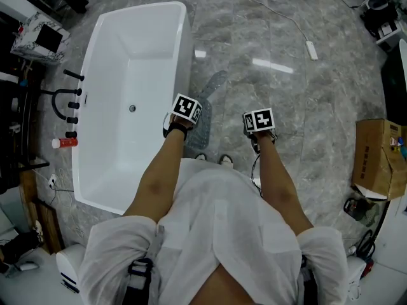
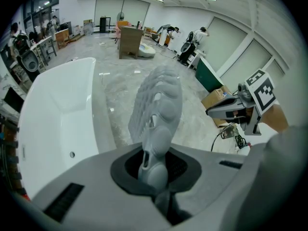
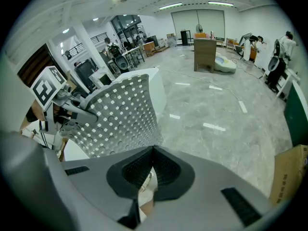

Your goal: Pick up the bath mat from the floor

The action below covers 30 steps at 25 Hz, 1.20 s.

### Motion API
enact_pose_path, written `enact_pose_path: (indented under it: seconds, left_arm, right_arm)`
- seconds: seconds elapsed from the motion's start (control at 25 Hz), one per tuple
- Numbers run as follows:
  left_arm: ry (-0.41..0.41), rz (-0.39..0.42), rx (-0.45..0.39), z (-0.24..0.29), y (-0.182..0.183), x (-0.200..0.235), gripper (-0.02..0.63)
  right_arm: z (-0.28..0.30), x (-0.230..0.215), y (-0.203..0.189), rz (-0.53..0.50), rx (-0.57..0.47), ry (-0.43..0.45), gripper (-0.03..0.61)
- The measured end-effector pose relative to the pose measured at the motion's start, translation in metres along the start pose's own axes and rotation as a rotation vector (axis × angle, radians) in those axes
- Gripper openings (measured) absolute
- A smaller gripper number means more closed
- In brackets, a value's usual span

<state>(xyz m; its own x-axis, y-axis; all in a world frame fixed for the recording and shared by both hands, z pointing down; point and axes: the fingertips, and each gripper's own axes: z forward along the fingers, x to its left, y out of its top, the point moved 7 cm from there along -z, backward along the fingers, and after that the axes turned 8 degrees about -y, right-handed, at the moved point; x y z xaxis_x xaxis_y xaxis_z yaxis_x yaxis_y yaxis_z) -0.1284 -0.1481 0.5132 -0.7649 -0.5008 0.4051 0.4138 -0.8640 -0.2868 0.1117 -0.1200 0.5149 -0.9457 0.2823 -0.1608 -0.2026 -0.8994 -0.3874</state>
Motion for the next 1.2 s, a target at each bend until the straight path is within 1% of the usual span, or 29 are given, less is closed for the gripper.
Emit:
enact_pose_path:
  seconds: [1.0, 1.12, 1.2]
  left_arm:
    - [-0.012, 0.003, -0.023, 0.000, 0.003, -0.008, 0.026]
    - [-0.014, 0.012, -0.044, -0.002, 0.006, -0.012, 0.026]
    - [-0.018, 0.023, -0.073, -0.007, 0.009, -0.014, 0.026]
  right_arm:
    - [-0.008, -0.009, 0.001, 0.008, -0.050, -0.001, 0.026]
    - [-0.013, -0.011, 0.003, 0.007, -0.077, 0.004, 0.026]
    - [-0.019, -0.010, 0.009, 0.007, -0.131, 0.022, 0.026]
